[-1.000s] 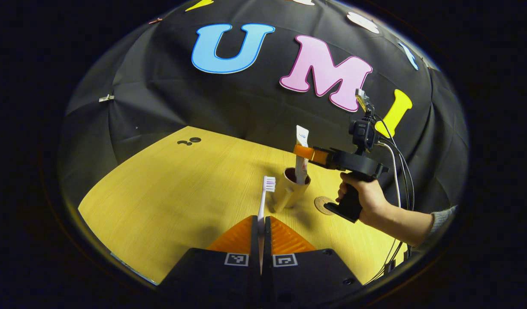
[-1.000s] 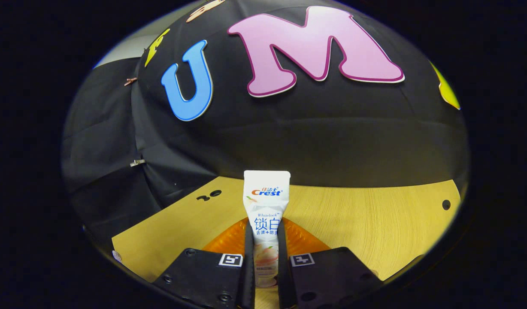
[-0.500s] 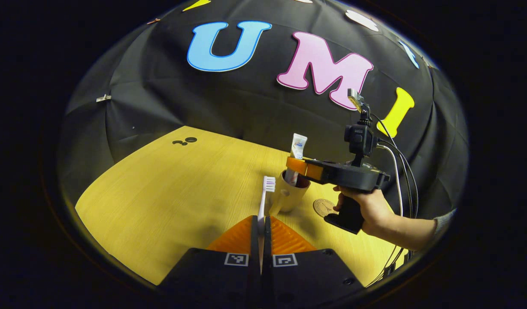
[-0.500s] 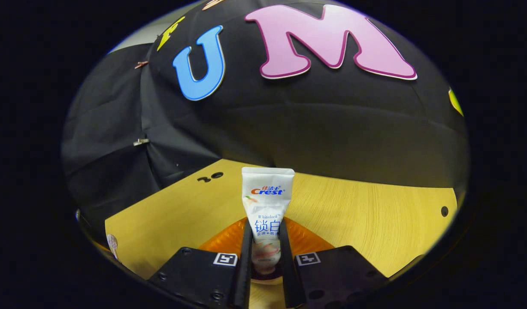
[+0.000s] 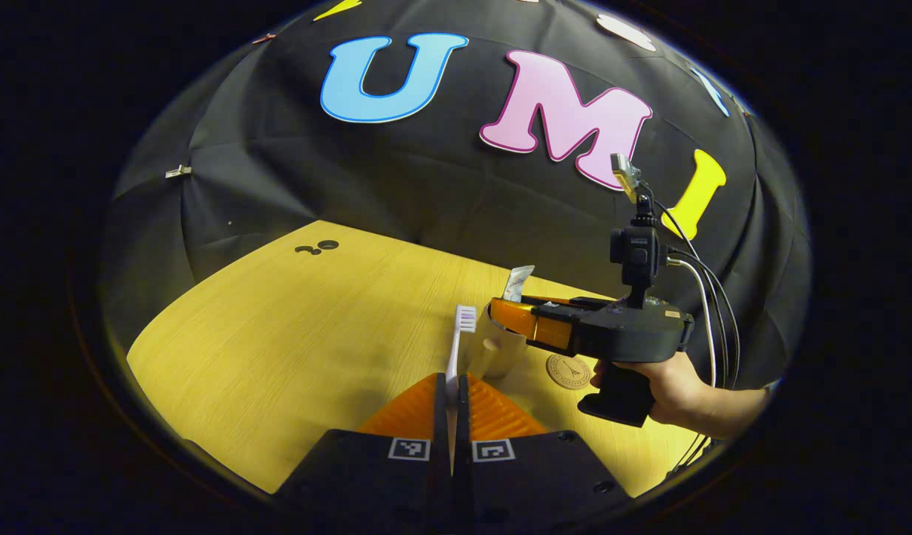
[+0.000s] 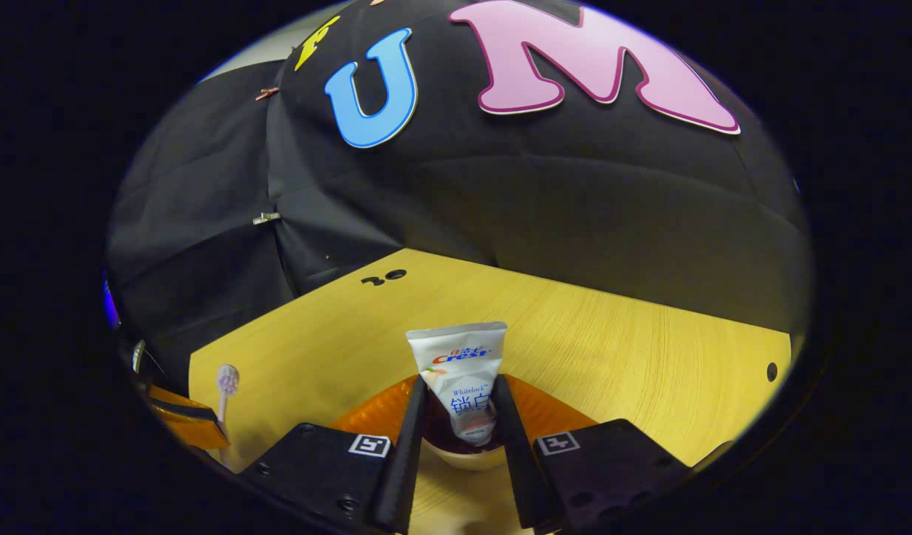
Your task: Put the toothbrush and toothpaste on the desktop into the cup, then pick up the cup and place it on the coaster on the desktop.
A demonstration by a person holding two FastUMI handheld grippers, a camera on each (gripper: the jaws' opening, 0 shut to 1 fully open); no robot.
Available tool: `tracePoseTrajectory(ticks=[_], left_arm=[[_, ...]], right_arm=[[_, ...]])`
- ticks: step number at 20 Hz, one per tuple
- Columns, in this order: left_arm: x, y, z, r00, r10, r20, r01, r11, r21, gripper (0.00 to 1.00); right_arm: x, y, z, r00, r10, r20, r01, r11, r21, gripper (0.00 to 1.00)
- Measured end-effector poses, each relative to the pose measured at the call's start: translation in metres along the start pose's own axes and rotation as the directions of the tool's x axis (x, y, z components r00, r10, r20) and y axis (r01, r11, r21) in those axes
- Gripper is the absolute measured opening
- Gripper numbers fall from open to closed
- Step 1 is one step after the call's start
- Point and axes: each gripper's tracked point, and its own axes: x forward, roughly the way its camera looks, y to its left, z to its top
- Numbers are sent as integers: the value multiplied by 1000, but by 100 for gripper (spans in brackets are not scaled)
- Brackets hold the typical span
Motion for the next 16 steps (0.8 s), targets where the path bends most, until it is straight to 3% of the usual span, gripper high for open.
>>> tracePoseTrajectory(ticks=[4,7,13,16], left_arm=[[12,-17,14,999,-16,37,17,999,-33,6],[21,-32,33,996,-34,80,38,998,-48,6],[37,-60,78,974,-86,210,105,991,-84,6],[47,-73,99,954,-118,275,143,987,-73,6]], right_arm=[[-10,-1,15,998,36,42,-38,998,59,68],[-27,-5,28,995,51,81,-53,998,24,72],[-73,-30,35,996,4,91,-12,997,79,73],[-94,-38,19,999,-20,50,10,982,190,72]])
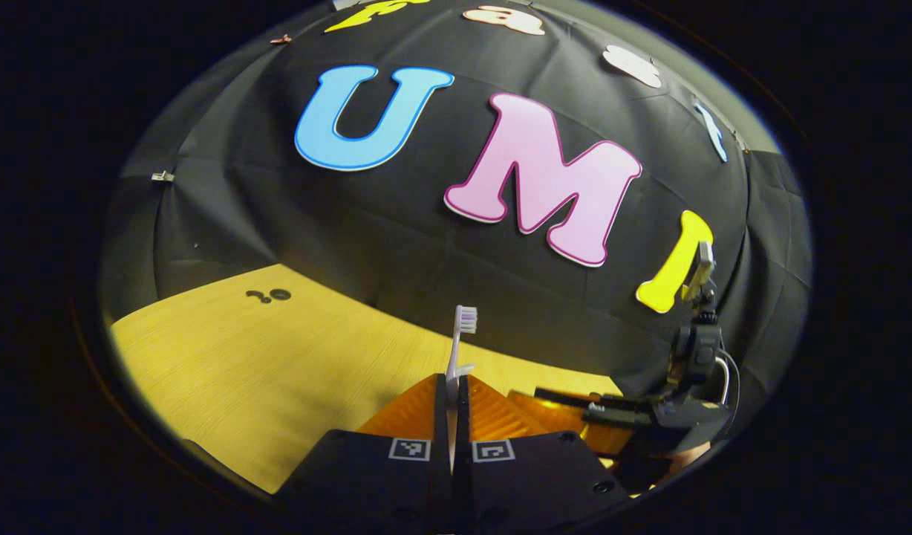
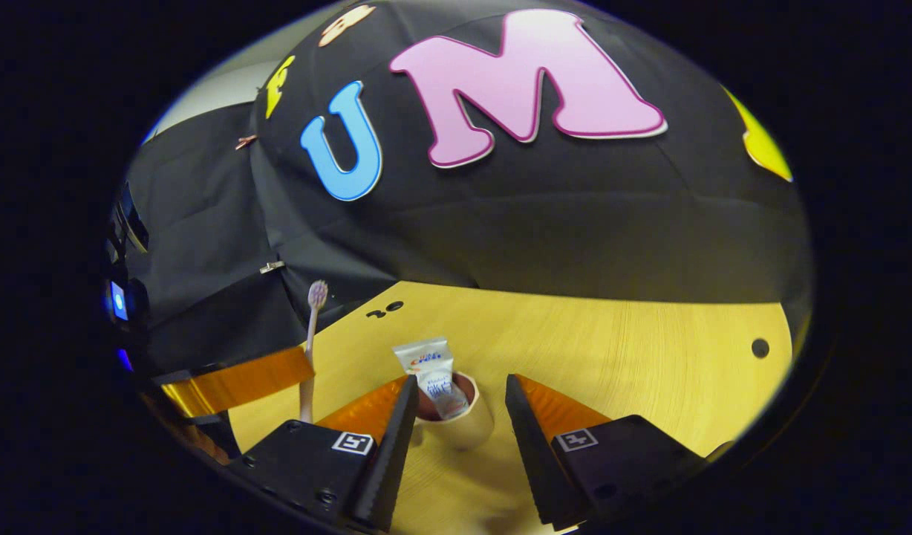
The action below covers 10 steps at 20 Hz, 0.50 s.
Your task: Put the toothbrush and toothpaste on the desktop into the cup, then pick up the cup and place it on the coaster on the desktop.
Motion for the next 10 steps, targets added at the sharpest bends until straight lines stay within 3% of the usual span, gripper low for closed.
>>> tracePoseTrajectory(ticks=[2,6,10], left_arm=[[8,-11,9,998,-49,48,50,999,-7,6],[28,-30,22,979,-165,116,169,985,-24,6],[48,-28,28,967,-199,162,205,979,-22,6]], right_arm=[[-13,0,-10,1000,4,-3,-4,997,71,73],[-33,-18,-43,999,-36,-30,38,997,65,73],[-49,-28,-61,997,-59,-41,62,995,83,73]])
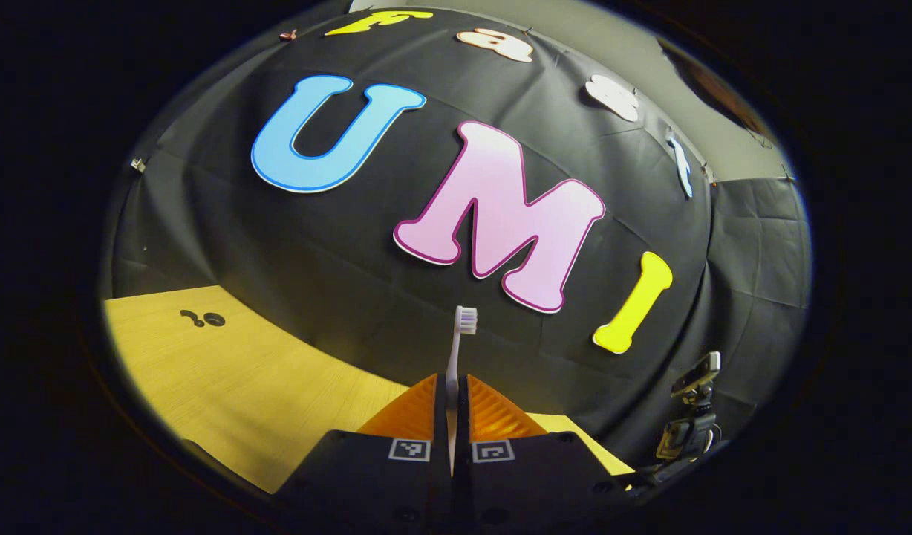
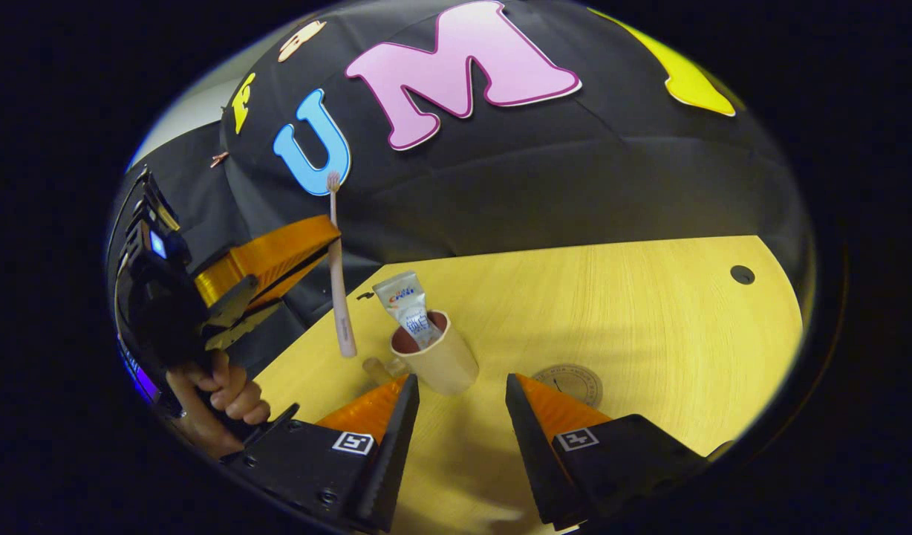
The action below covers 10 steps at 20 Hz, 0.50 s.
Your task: Put the toothbrush and toothpaste on the desktop into the cup, then pick up the cup and place it on the coaster on the desktop.
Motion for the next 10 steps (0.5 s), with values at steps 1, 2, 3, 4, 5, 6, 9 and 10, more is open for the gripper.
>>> tracePoseTrajectory(ticks=[1,2,3,4,5,6,9,10], left_arm=[[4,1,-1,1000,-10,8,10,1000,-1,6],[7,2,-3,1000,-17,15,17,1000,-2,6],[10,3,-5,1000,-24,16,24,1000,-7,6],[14,5,-10,1000,-26,16,26,1000,-9,6],[18,6,-14,1000,-26,16,26,1000,-7,6],[21,8,-19,1000,-23,16,23,1000,4,6],[32,14,-27,1000,-7,20,6,998,56,6],[35,14,-29,1000,-7,27,5,997,74,6]], right_arm=[[-2,-1,-4,1000,-4,-3,4,1000,8,73],[-6,-3,-8,1000,-7,-2,7,1000,12,73],[-7,-4,-11,1000,-11,-1,11,1000,11,73],[-9,-5,-14,1000,-15,-1,15,1000,6,73],[-10,-6,-15,1000,-16,1,16,1000,4,73],[-11,-6,-17,1000,-15,1,15,1000,8,73],[-15,-8,-22,1000,-17,-2,17,1000,25,73],[-17,-9,-24,1000,-20,-1,20,1000,24,73]])
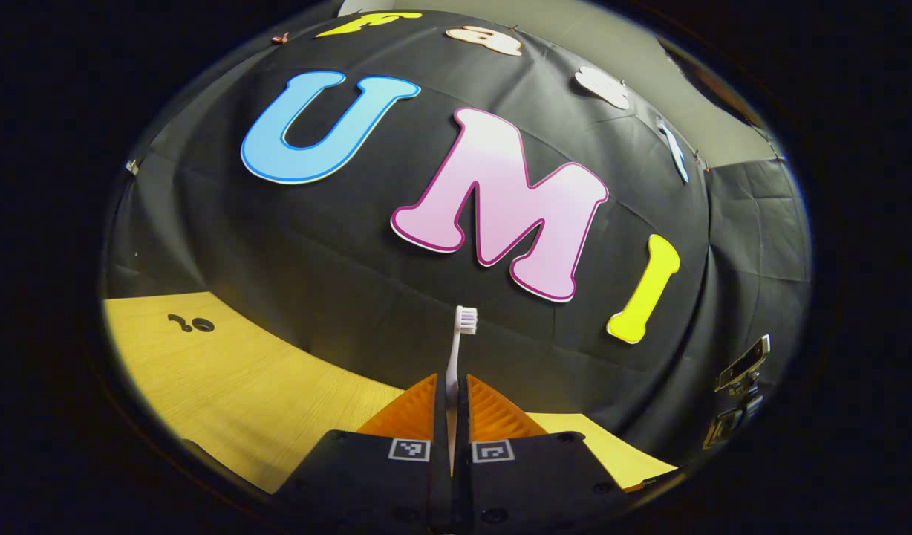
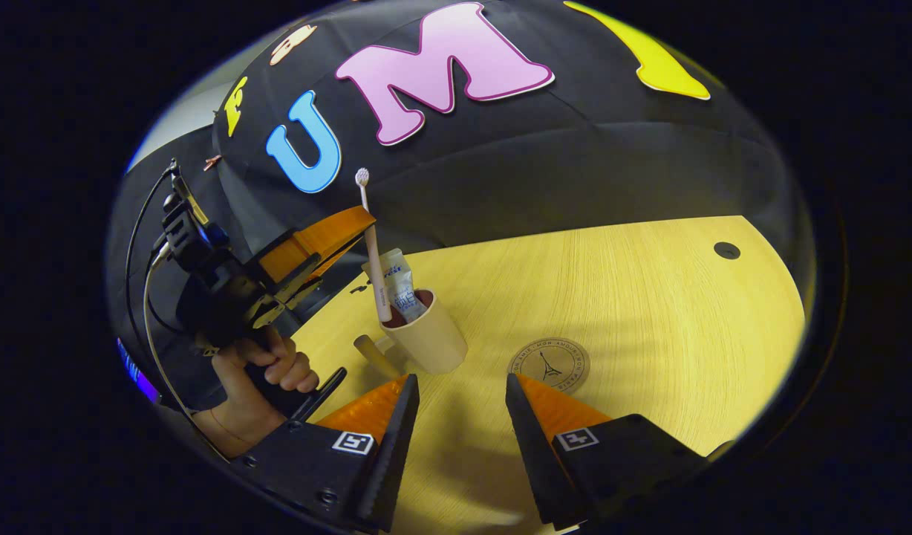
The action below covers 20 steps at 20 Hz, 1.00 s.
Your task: Put the toothbrush and toothpaste on the desktop into the cup, then pick up the cup and place it on the coaster on the desktop.
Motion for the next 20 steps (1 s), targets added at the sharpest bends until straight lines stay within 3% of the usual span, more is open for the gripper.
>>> tracePoseTrajectory(ticks=[5,20], left_arm=[[12,11,-15,999,42,1,-42,997,62,6],[-16,9,-26,996,37,-87,-24,988,150,17]], right_arm=[[-5,-7,-2,1000,-29,-2,29,1000,-11,73],[-11,-7,-5,999,-40,-16,40,999,16,73]])
